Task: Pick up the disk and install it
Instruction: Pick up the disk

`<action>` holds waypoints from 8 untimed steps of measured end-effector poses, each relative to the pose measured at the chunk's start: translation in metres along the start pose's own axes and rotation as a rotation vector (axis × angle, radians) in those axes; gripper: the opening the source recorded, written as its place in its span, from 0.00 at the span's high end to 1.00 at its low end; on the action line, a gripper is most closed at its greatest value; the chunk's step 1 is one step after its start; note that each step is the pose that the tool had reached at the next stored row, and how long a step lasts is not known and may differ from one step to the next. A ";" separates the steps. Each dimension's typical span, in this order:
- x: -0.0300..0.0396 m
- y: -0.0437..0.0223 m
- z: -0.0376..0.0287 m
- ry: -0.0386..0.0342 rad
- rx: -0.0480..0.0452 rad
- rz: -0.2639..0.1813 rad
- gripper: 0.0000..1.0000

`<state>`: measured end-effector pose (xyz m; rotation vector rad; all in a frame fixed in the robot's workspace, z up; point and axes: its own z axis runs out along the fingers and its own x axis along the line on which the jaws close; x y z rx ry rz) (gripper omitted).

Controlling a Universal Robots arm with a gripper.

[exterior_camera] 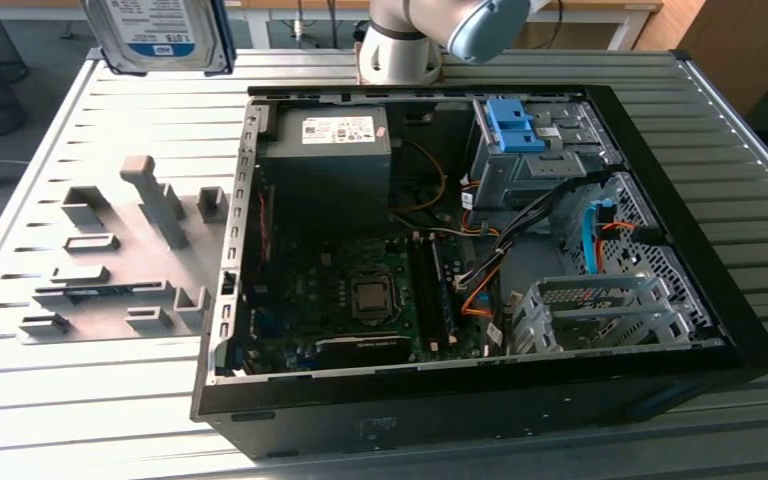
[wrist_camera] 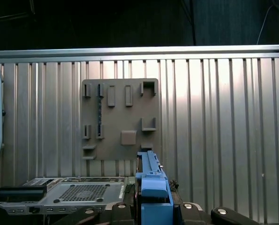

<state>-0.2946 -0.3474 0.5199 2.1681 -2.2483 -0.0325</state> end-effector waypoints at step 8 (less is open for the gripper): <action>-0.0004 -0.0121 0.0001 0.0028 0.0000 0.000 0.63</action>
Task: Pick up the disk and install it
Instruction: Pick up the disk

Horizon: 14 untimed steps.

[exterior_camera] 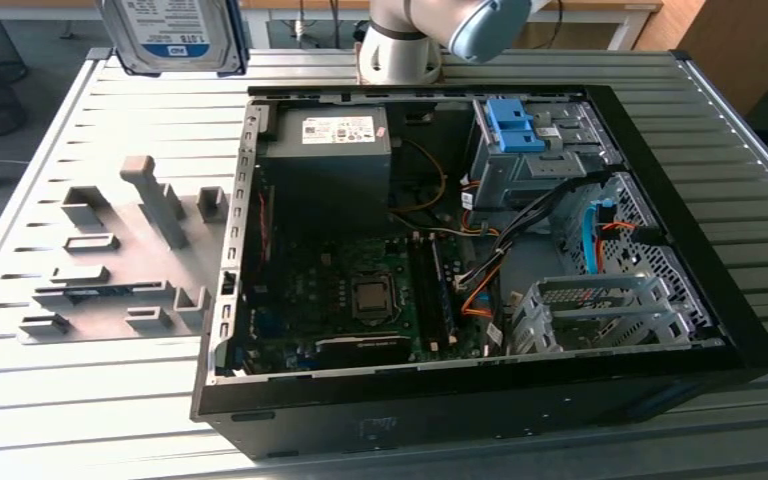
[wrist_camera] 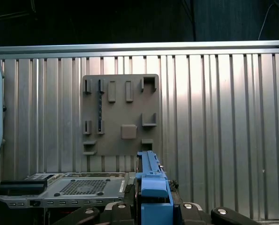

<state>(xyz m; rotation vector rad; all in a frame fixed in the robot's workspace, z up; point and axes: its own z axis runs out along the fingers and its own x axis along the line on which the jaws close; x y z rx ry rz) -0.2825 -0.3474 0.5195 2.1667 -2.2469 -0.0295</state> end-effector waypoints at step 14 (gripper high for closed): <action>-0.0005 -0.0141 0.0000 0.0013 0.0001 0.000 0.63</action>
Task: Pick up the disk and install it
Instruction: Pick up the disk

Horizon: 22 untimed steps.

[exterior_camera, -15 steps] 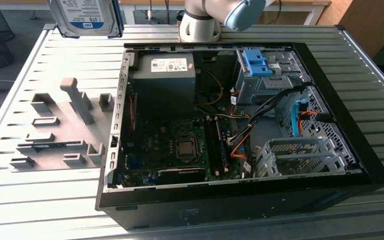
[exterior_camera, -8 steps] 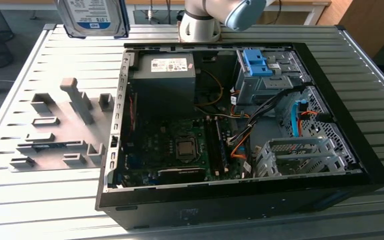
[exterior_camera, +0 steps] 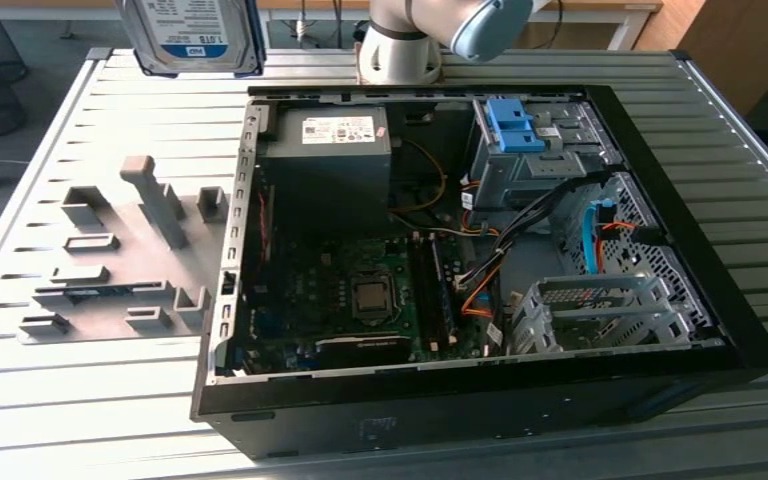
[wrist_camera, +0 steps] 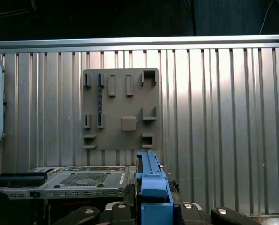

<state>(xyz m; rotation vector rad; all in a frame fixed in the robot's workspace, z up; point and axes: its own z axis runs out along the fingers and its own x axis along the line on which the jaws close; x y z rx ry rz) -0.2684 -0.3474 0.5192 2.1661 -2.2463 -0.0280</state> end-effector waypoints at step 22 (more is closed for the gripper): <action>0.0072 -0.0099 -0.0002 0.0000 0.0001 0.000 0.63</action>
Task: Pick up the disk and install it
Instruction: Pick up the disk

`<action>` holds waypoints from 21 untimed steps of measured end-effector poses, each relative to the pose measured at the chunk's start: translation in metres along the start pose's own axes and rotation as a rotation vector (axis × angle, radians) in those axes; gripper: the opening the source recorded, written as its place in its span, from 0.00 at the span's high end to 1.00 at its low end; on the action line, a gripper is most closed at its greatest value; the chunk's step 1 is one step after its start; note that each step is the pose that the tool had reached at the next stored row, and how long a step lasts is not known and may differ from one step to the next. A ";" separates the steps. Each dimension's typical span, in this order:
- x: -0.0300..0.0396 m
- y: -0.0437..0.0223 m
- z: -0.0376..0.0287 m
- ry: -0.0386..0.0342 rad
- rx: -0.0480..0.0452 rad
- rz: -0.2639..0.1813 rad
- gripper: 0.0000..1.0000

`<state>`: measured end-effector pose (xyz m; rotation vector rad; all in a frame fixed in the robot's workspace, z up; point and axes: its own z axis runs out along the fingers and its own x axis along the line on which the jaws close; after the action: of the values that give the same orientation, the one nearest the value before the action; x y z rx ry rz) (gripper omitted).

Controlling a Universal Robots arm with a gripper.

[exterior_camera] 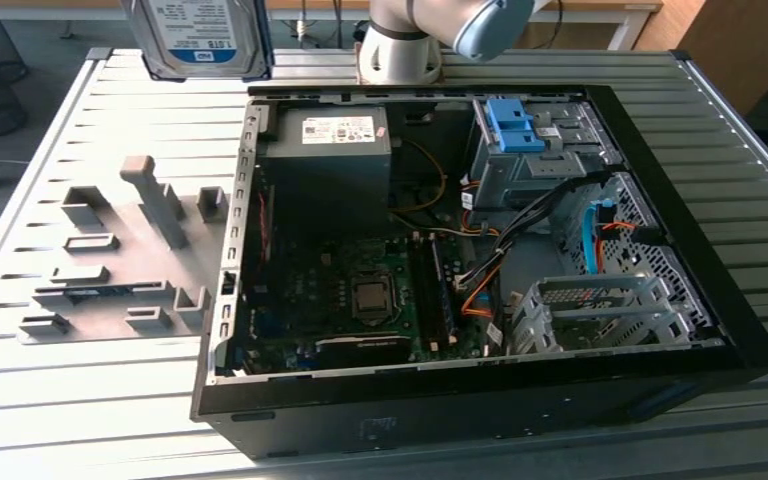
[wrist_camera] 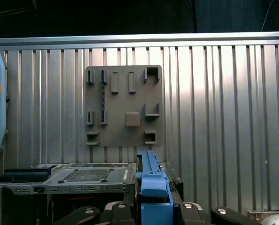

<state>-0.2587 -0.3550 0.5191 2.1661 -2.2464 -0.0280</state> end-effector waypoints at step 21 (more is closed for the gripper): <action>-0.0025 -0.0689 -0.0019 0.0000 0.0000 0.000 0.63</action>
<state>-0.1897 -0.3550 0.5191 2.1661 -2.2463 -0.0280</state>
